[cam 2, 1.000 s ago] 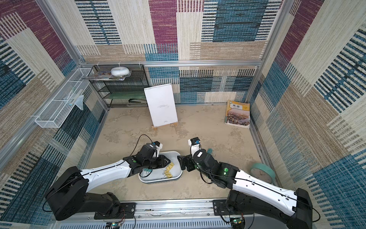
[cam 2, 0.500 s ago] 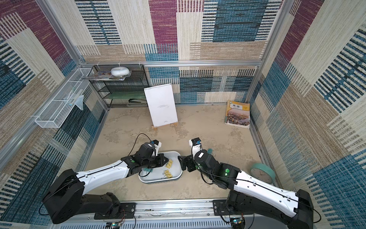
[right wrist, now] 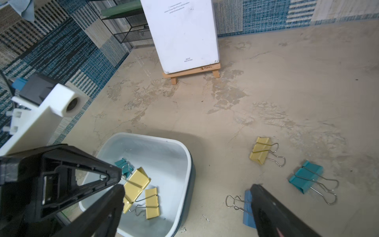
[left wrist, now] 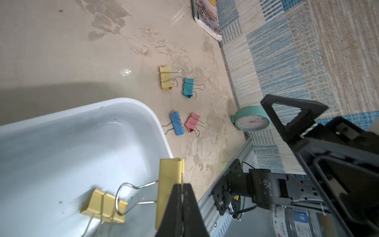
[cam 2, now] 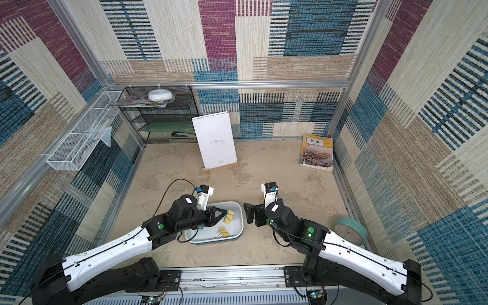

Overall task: Take out the binder clips from the storage box
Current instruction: Place the binder clip at the center of the board.

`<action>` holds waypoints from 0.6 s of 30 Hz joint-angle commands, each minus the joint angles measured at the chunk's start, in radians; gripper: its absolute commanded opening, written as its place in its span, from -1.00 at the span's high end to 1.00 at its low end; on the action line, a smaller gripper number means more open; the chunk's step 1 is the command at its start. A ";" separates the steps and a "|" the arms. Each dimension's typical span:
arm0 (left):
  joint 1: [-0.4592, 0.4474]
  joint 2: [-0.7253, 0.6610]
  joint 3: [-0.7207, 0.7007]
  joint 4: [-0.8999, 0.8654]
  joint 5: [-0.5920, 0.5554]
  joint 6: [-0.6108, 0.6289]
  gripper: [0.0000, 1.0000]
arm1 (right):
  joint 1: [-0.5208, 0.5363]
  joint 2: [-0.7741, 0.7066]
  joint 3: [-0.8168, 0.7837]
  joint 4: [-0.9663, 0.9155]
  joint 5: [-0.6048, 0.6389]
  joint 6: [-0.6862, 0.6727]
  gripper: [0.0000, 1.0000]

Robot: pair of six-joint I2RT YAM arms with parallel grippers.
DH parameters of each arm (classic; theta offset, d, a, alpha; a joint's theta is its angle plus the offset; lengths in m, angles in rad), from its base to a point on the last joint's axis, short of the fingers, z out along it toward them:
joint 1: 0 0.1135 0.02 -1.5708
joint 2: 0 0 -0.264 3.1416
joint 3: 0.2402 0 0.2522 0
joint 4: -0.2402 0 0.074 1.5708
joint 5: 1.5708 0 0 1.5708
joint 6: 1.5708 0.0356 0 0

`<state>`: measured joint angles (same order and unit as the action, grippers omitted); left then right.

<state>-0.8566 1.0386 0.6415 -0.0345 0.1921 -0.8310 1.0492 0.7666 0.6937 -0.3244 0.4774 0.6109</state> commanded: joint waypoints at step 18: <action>-0.283 0.575 0.273 0.307 -0.057 -0.080 1.00 | -0.011 -0.194 0.013 -0.217 0.249 0.115 -0.98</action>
<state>-1.1282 1.5536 0.8795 0.1921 0.1143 -0.8917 1.0389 0.5751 0.7021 -0.5266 0.7059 0.7200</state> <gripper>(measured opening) 0.069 0.989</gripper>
